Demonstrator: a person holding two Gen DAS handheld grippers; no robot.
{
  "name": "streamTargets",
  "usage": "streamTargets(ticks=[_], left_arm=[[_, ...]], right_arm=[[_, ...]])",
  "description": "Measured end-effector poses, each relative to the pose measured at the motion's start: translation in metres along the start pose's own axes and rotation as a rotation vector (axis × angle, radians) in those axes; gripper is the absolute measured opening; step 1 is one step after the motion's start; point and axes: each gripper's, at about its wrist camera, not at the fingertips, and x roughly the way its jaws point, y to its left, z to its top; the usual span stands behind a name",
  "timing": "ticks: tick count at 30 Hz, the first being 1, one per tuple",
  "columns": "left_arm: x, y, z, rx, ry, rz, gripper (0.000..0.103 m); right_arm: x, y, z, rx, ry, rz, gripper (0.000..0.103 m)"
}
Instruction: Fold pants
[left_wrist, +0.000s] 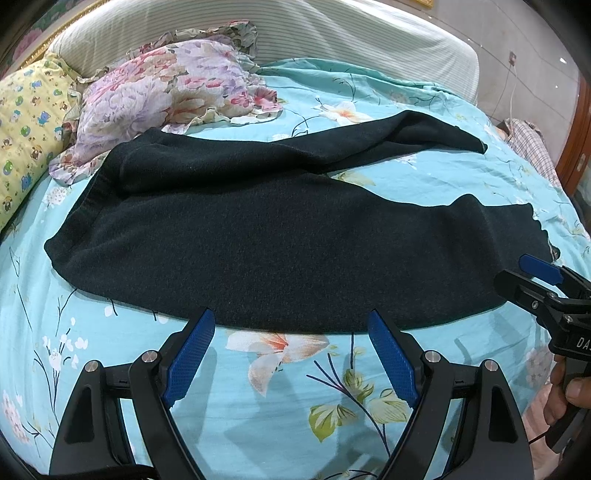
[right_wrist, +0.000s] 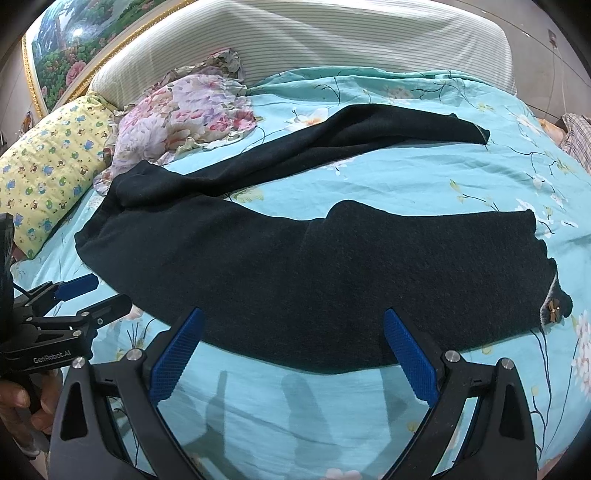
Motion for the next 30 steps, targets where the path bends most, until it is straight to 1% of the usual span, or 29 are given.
streamTargets(ticks=[20,27,30], left_arm=[[0.0,-0.008,0.012,0.015,0.006,-0.024,0.086],[0.001,-0.014,0.029,0.037,-0.001,-0.033,0.086],[0.005,-0.018,0.041,0.056,-0.007,-0.024,0.086]], right_arm=[[-0.002,-0.008,0.004,0.031,0.005,0.006,0.098],[-0.004,-0.024,0.014,0.079,0.004,0.005,0.098],[-0.004,-0.033,0.021,0.09,0.003,-0.017,0.098]])
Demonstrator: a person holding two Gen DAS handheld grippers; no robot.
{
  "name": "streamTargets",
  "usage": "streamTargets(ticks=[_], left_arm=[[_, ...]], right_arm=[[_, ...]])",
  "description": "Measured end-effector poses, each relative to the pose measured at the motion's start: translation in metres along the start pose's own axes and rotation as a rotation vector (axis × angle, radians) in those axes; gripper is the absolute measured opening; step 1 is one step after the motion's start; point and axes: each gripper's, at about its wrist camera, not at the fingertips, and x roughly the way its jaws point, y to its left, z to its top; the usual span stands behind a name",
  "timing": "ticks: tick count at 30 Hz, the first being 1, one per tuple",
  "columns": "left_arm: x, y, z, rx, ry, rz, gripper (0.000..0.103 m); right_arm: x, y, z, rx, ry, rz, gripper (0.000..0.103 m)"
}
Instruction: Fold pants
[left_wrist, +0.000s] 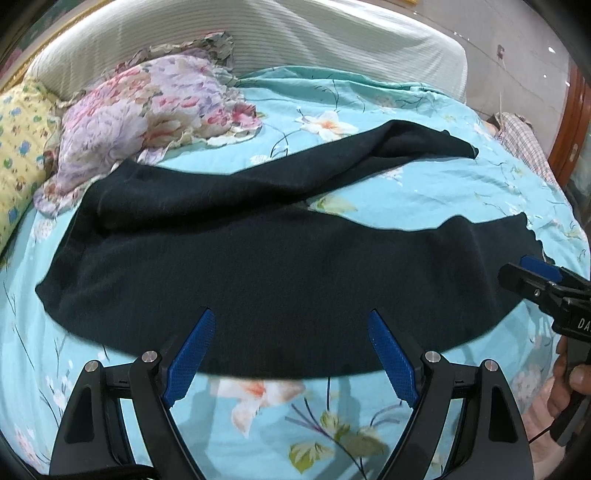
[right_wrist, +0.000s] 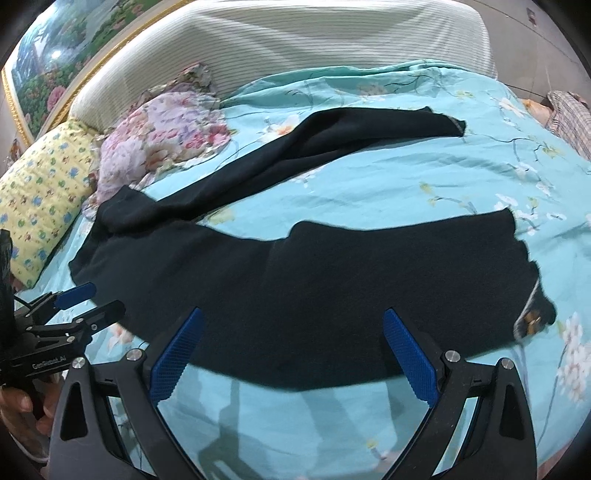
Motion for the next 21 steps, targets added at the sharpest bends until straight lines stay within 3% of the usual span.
streamTargets(ticks=[11,21], left_arm=[[0.024,-0.027,0.063,0.114,-0.019,-0.018,0.086],[0.079,-0.06,0.132,0.174,0.006,-0.077,0.086]], right_arm=[[0.003,-0.041,0.052,0.048,-0.029,-0.034,0.098],[0.032,-0.112,0.118,0.291,-0.006,0.004,0.098]])
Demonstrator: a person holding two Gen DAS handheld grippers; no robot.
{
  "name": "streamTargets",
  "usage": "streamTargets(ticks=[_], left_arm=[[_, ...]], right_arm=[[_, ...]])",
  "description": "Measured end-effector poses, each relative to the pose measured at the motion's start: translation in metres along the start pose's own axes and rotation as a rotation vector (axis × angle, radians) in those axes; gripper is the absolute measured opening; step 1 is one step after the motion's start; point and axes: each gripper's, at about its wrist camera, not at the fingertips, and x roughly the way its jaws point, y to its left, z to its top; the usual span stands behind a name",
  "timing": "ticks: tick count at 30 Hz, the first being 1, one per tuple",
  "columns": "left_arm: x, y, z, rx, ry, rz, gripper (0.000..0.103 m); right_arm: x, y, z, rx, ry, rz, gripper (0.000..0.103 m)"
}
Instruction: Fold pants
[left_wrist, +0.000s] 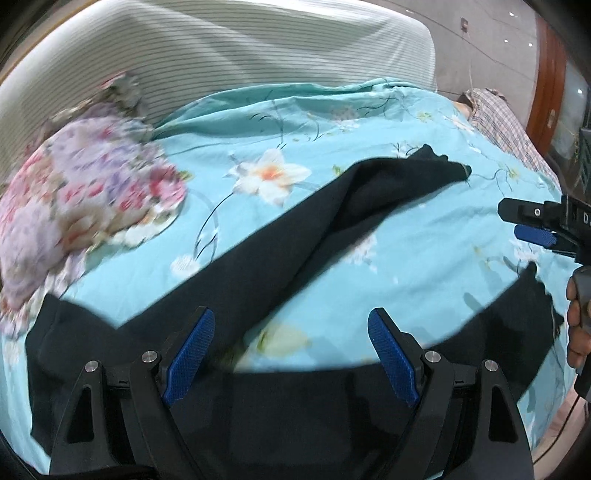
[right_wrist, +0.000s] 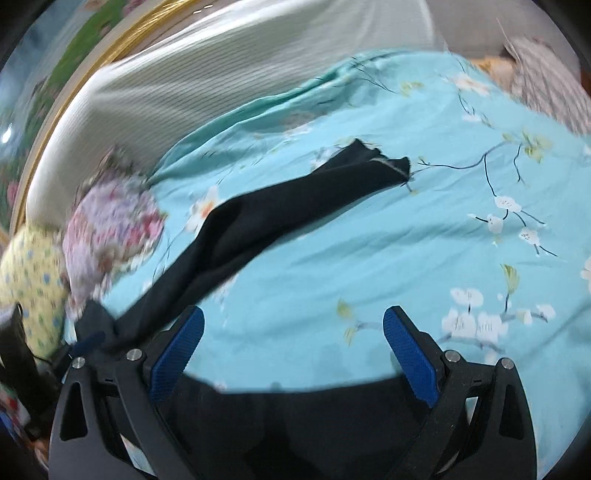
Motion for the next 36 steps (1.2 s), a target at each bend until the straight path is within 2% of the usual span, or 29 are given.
streamTargets(ticks=[4,8,11,15,17,18,20,21,22,24,25,26,27,28,30,36], left_arm=[[0.03,0.004,0.026,-0.011,0.039,-0.043,0.086],[0.058,0.004,0.049,0.022,0.063,-0.041,0.086],[0.077,0.001,0.065,0.032,0.093,-0.09,0.086],[0.096,-0.008,0.079,0.097,0.105,-0.108,0.086],[0.104,-0.01,0.082,0.12,0.118,-0.108,0.086],[0.113,-0.009,0.083,0.122,0.14,-0.109,0.086],[0.124,-0.006,0.084,0.116,0.167,-0.116,0.085],[0.127,-0.005,0.084,0.115,0.171,-0.119,0.084],[0.13,-0.003,0.083,0.113,0.172,-0.121,0.076],[0.131,0.001,0.081,0.105,0.181,-0.134,0.053],[0.13,0.003,0.08,0.099,0.182,-0.15,0.047],[0.127,0.006,0.077,0.091,0.181,-0.165,0.035],[0.122,0.008,0.075,0.08,0.181,-0.183,0.025],[0.119,0.01,0.074,0.074,0.179,-0.196,0.021],[0.106,0.011,0.07,0.07,0.165,-0.224,0.016],[0.054,0.008,0.056,0.094,0.102,-0.274,0.014]], right_arm=[[0.014,-0.019,0.025,0.088,0.002,0.012,0.098],[0.029,-0.035,0.048,0.159,-0.003,0.015,0.098],[0.041,-0.047,0.064,0.233,-0.003,0.036,0.098],[0.061,-0.064,0.081,0.347,0.011,0.086,0.097],[0.074,-0.071,0.087,0.4,0.032,0.105,0.093],[0.078,-0.073,0.088,0.418,0.038,0.107,0.086],[0.085,-0.077,0.092,0.446,0.041,0.099,0.079],[0.086,-0.078,0.093,0.449,0.038,0.095,0.071],[0.086,-0.078,0.094,0.447,0.034,0.086,0.06],[0.085,-0.078,0.095,0.435,0.03,0.071,0.046],[0.084,-0.078,0.094,0.429,0.026,0.065,0.04],[0.081,-0.079,0.092,0.423,0.022,0.061,0.036],[0.079,-0.08,0.09,0.419,0.017,0.062,0.027],[0.076,-0.08,0.088,0.416,0.01,0.065,0.02],[0.069,-0.079,0.084,0.405,0.003,0.073,0.013],[0.042,-0.067,0.071,0.357,-0.02,0.094,0.011]])
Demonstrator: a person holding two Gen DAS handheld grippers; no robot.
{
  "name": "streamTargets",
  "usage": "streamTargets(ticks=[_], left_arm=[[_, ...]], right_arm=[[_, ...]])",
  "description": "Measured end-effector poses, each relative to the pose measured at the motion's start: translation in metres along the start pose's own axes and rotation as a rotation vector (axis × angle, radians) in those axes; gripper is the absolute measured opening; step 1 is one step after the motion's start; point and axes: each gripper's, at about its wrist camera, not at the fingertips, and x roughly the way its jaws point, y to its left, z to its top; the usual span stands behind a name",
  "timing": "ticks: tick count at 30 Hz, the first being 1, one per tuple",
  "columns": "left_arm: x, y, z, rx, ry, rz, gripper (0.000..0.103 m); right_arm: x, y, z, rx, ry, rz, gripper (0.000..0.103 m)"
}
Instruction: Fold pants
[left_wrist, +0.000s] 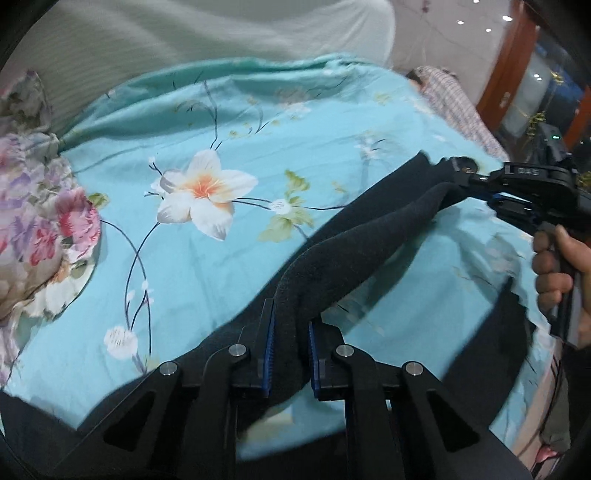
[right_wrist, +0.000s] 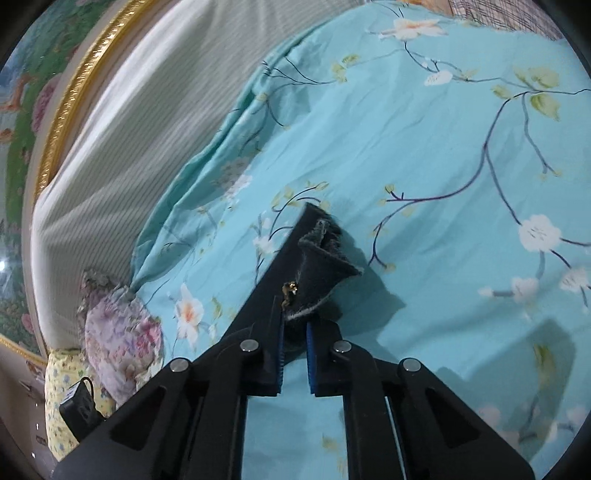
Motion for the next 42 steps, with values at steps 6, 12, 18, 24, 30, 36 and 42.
streamTargets(ticks=[6,12,18,24,30,36,42], left_arm=[[-0.05,-0.027,-0.044,0.005,-0.036,-0.032,0.014],[-0.076,-0.042,-0.086,-0.005,-0.039,-0.05,0.014],[-0.085,-0.055,-0.112,-0.006,-0.037,-0.06,0.014],[-0.083,-0.06,-0.131,0.0,-0.023,-0.055,0.014],[-0.081,-0.06,-0.151,-0.012,-0.01,-0.06,0.014],[-0.074,-0.065,-0.164,-0.006,0.002,-0.055,0.014],[-0.064,-0.071,-0.177,0.008,0.021,-0.054,0.019]], right_arm=[[-0.036,0.004,-0.022,-0.022,0.004,0.034,0.01],[-0.074,0.0,-0.056,-0.043,0.021,0.061,0.01],[-0.103,-0.019,-0.093,-0.029,0.026,0.05,0.01],[-0.115,-0.041,-0.121,0.003,0.04,0.019,0.01],[-0.116,-0.053,-0.143,0.017,0.058,0.001,0.009],[-0.114,-0.058,-0.159,-0.003,0.063,-0.047,0.008],[-0.115,-0.063,-0.163,-0.013,0.049,-0.106,0.008]])
